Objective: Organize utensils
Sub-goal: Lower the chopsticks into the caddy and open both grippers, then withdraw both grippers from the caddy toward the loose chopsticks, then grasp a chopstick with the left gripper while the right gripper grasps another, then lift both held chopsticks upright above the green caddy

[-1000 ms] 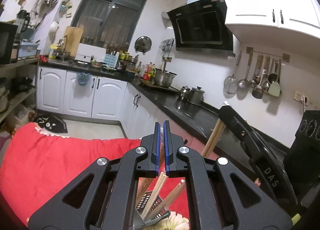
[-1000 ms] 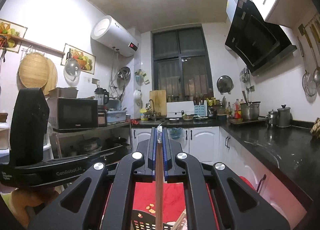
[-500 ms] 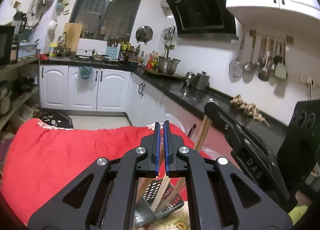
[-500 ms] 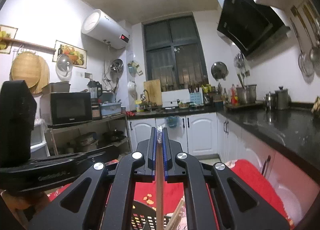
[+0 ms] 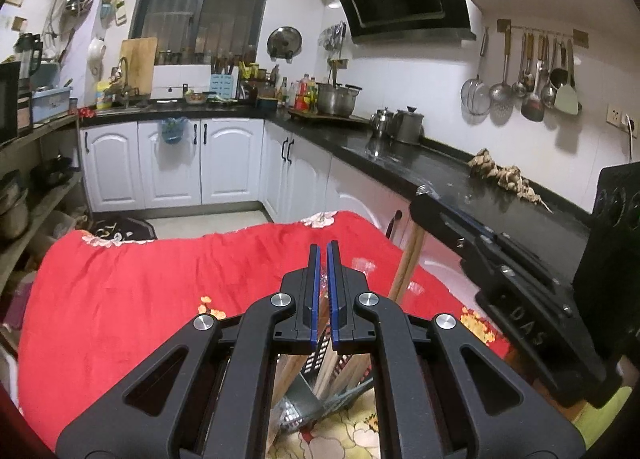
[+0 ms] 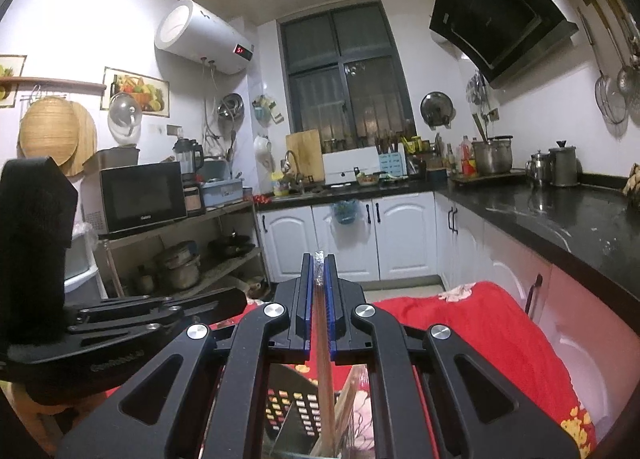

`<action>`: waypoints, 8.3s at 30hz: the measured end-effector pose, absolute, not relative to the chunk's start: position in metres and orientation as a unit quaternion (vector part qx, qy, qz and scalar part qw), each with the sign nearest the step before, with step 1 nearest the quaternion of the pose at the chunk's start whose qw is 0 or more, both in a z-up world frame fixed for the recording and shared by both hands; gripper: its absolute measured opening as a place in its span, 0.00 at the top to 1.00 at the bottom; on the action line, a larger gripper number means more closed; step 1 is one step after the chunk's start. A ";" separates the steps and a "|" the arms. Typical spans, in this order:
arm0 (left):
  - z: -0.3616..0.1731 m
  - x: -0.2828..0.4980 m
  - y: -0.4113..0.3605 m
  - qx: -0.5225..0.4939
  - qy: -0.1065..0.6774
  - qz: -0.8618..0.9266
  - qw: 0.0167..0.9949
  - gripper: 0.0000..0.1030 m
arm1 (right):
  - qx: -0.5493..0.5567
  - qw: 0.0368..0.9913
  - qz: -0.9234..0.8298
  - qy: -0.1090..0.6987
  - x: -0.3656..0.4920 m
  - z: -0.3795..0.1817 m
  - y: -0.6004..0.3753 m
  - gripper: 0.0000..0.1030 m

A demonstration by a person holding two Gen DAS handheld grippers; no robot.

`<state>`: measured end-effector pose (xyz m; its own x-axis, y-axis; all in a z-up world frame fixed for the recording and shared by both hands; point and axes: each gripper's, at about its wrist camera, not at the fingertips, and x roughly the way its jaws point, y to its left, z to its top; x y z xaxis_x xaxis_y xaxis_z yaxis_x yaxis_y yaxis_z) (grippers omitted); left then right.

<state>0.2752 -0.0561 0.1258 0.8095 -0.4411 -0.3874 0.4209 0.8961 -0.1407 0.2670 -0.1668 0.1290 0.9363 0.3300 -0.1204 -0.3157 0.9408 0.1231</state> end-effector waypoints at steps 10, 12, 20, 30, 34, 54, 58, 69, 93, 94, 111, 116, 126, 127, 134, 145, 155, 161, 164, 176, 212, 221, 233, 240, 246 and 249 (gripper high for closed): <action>0.117 0.270 -0.049 -0.031 0.231 -0.218 0.948 0.98 | 0.072 0.977 0.164 0.114 0.261 0.125 -0.172 0.75; 0.118 0.267 -0.048 -0.033 0.231 -0.217 0.948 0.91 | 0.073 0.977 0.162 0.118 0.257 0.126 -0.174 0.73; 0.124 0.253 -0.039 -0.050 0.216 -0.215 0.951 0.64 | 0.069 0.977 0.147 0.142 0.246 0.122 -0.182 0.63; 0.134 0.229 -0.033 -0.047 0.196 -0.218 0.955 0.53 | 0.067 0.977 0.132 0.155 0.227 0.111 -0.194 0.58; 0.132 0.215 -0.029 -0.043 0.191 -0.223 0.955 0.46 | 0.062 0.975 0.134 0.165 0.217 0.105 -0.194 0.57; 0.100 0.163 -0.012 -0.048 0.207 -0.220 0.952 0.10 | 0.050 0.967 0.154 0.198 0.182 0.081 -0.187 0.46; 0.091 0.159 -0.009 -0.048 0.216 -0.210 0.952 0.10 | 0.049 0.966 0.154 0.199 0.178 0.079 -0.188 0.46; 0.055 0.159 0.003 -0.059 0.265 -0.189 0.944 0.10 | 0.050 0.962 0.167 0.210 0.168 0.069 -0.185 0.42; 0.010 0.170 0.031 -0.075 0.328 -0.146 0.930 0.10 | 0.023 0.943 0.205 0.260 0.167 0.042 -0.161 0.39; 0.008 0.170 0.032 -0.076 0.332 -0.146 0.929 0.10 | 0.022 0.942 0.206 0.264 0.167 0.040 -0.161 0.39; -0.045 0.197 0.039 -0.100 0.405 -0.140 0.898 0.51 | 0.011 0.921 0.223 0.320 0.165 0.002 -0.153 0.43; -0.055 0.213 0.039 -0.110 0.422 -0.135 0.890 0.55 | 0.006 0.909 0.236 0.343 0.156 -0.011 -0.147 0.50; -0.070 0.241 0.043 -0.132 0.446 -0.132 0.875 0.64 | -0.016 0.878 0.272 0.393 0.152 -0.039 -0.120 0.62; -0.071 0.242 0.043 -0.134 0.447 -0.132 0.875 0.66 | -0.017 0.876 0.271 0.398 0.155 -0.039 -0.119 0.62; -0.075 0.248 0.048 -0.133 0.448 -0.127 0.875 0.82 | -0.021 0.864 0.267 0.427 0.185 -0.040 -0.108 0.62; -0.075 0.249 0.070 -0.156 0.448 -0.130 0.870 0.96 | -0.053 0.850 0.266 0.451 0.238 -0.046 -0.062 0.66; -0.066 0.232 0.100 -0.185 0.430 -0.119 0.876 0.97 | -0.076 0.839 0.263 0.471 0.272 -0.053 -0.038 0.68; -0.057 0.219 0.113 -0.195 0.414 -0.117 0.882 0.97 | -0.086 0.835 0.253 0.480 0.284 -0.057 -0.026 0.76; -0.051 0.214 0.117 -0.202 0.404 -0.117 0.884 0.97 | -0.091 0.837 0.249 0.478 0.284 -0.057 -0.025 0.86; -0.006 0.191 0.113 -0.199 0.353 -0.141 0.903 0.97 | -0.058 0.851 0.303 0.425 0.248 -0.011 -0.036 0.93; 0.122 0.162 -0.004 -0.072 0.229 -0.277 0.930 1.00 | 0.016 0.947 0.241 0.211 0.167 0.120 -0.184 0.94; 0.153 0.166 -0.016 -0.062 0.195 -0.291 0.935 1.00 | 0.033 0.959 0.220 0.177 0.168 0.140 -0.206 0.94; 0.189 0.181 -0.029 -0.054 0.162 -0.297 0.940 1.00 | 0.031 0.970 0.206 0.126 0.179 0.169 -0.212 0.94; 0.211 0.197 -0.036 -0.043 0.141 -0.280 0.948 1.00 | 0.021 0.976 0.197 0.092 0.200 0.187 -0.206 0.94; 0.231 0.210 -0.041 -0.033 0.121 -0.262 0.957 1.00 | 0.027 0.978 0.198 0.062 0.219 0.205 -0.201 0.94; 0.240 0.216 -0.041 -0.030 0.109 -0.252 0.961 1.00 | 0.023 0.979 0.198 0.038 0.226 0.216 -0.196 0.94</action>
<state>0.2159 -0.0414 0.2402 0.8490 -0.4912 -0.1946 0.4781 0.8711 -0.1124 0.2262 -0.1964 0.2157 0.9185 0.3901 -0.0653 -0.3866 0.9203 0.0596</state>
